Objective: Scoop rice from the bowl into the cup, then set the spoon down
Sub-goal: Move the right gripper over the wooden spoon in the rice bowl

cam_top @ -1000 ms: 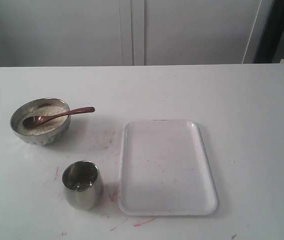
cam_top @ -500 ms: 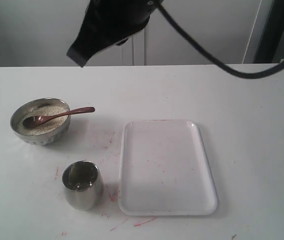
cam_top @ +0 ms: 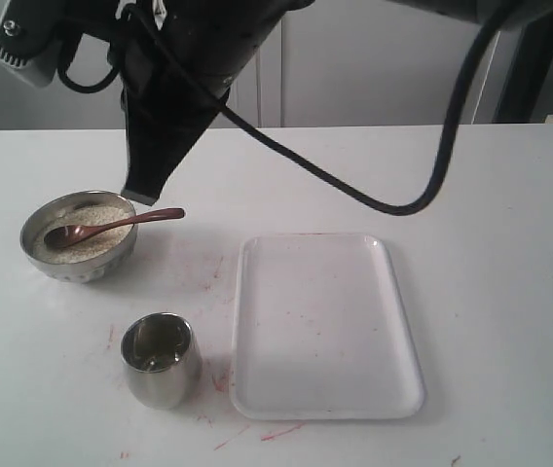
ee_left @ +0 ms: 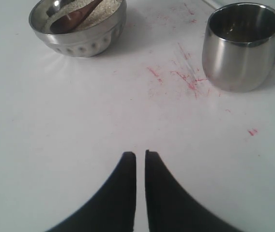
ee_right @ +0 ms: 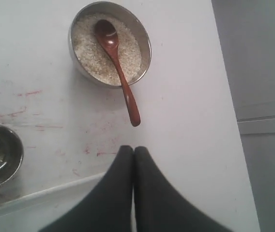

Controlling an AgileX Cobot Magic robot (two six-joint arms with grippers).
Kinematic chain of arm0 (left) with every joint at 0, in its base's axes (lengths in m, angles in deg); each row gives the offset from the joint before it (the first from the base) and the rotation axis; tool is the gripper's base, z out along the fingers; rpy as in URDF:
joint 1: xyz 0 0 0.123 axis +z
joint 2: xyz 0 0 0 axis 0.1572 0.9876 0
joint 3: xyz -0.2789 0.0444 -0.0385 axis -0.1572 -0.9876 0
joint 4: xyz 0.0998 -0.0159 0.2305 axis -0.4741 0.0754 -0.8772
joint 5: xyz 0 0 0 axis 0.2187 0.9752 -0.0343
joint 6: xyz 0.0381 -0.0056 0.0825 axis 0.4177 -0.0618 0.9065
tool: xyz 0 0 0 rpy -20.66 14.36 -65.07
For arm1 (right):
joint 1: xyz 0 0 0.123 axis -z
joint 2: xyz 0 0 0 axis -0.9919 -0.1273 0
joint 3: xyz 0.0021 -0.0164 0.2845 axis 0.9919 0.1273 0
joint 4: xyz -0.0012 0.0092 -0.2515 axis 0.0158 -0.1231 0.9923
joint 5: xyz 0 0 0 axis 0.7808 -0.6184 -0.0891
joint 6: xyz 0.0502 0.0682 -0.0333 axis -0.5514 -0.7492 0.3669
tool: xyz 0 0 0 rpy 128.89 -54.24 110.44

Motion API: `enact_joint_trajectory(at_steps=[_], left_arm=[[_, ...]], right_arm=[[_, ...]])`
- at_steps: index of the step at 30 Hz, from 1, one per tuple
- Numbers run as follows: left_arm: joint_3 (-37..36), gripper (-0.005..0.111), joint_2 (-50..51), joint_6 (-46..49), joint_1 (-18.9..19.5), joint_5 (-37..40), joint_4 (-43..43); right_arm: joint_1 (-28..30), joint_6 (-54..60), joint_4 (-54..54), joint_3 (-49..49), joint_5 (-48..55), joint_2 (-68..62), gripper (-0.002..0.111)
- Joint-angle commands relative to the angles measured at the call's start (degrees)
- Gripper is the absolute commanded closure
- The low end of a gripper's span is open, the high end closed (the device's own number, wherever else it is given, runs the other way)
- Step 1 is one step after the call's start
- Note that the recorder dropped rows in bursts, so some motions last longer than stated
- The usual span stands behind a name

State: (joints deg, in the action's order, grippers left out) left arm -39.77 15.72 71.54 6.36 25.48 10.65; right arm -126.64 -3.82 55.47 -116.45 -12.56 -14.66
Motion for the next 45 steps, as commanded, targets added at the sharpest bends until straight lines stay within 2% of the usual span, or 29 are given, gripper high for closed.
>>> enact_joint_trajectory(at_steps=[1, 6, 11, 18, 25, 30, 37, 45], left_arm=[[-0.29, 0.092, -0.17, 0.09, -0.31, 0.11, 0.62], [-0.29, 0.092, -0.17, 0.09, -0.31, 0.11, 0.62], [-0.29, 0.092, -0.17, 0.09, -0.31, 0.11, 0.62], [-0.29, 0.092, -0.17, 0.09, -0.31, 0.11, 0.62], [-0.29, 0.092, -0.17, 0.09, -0.31, 0.11, 0.62], [-0.29, 0.092, -0.17, 0.09, -0.31, 0.11, 0.62], [-0.29, 0.092, -0.17, 0.09, -0.31, 0.11, 0.62], [-0.29, 0.092, -0.17, 0.09, -0.31, 0.11, 0.62]], right_arm=[[-0.03, 3.36, 1.42, -0.05, -1.82, -1.33, 0.108], [-0.03, 14.05, 1.64, -0.05, 0.77, -3.81, 0.108], [-0.03, 11.98, -0.93, -0.05, 0.75, -6.09, 0.108], [3.28, 1.04, -6.31, -0.56, 0.03, -9.54, 0.108], [8.98, -21.58, -8.30, -3.60, -0.23, -11.37, 0.108], [8.85, -20.39, -10.36, -8.50, 0.31, -12.44, 0.108], [8.36, -20.28, -10.60, -17.24, 9.01, -20.10, 0.108], [7.84, -20.03, -12.60, -22.12, 9.62, -23.74, 0.108]])
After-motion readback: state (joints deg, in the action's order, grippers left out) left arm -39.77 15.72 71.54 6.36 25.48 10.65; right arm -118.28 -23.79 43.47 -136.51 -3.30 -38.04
